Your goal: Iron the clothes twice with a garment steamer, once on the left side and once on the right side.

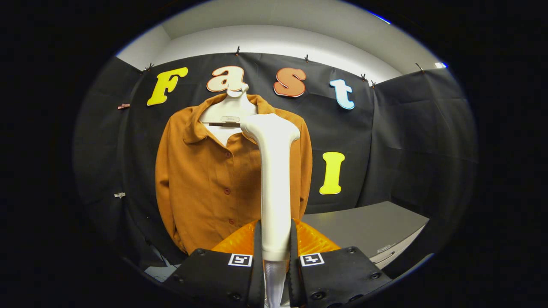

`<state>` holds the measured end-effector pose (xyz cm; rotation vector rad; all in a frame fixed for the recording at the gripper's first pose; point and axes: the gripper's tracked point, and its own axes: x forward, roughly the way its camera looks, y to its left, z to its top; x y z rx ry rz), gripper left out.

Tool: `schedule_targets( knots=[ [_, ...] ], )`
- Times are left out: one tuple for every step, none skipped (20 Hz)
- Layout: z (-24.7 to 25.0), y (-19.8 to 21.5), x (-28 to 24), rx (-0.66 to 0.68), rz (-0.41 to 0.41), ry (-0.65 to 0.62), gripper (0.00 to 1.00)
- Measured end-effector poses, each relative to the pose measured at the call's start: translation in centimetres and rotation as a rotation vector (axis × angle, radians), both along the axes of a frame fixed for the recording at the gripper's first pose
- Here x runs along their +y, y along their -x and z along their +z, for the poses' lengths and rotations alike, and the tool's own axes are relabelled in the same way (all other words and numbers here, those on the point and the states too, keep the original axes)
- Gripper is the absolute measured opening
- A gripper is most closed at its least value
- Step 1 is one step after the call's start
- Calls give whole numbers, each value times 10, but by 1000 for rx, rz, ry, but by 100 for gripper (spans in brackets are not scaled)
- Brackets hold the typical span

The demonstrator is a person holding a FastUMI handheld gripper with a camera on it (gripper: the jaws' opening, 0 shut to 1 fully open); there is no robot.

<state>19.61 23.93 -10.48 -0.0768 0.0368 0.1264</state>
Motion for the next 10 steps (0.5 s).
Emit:
schedule_targets(
  knots=[
    [-3, -7, 2, -3, -3, 7, 26],
    [-8, -14, 3, -1, -6, 12, 26],
    [-13, -19, 5, 7, -6, 13, 26],
    [-19, -24, 6, 20, -4, 12, 26],
    [-25, -28, 7, 36, -2, 13, 26],
    [-34, -31, 8, 52, 0, 11, 26],
    [-38, -33, 8, 56, 1, 13, 26],
    [-43, -34, 7, 62, 2, 21, 26],
    [-47, -36, 8, 70, 5, 26, 26],
    [-53, -38, 7, 80, 8, 29, 26]
  ],
)
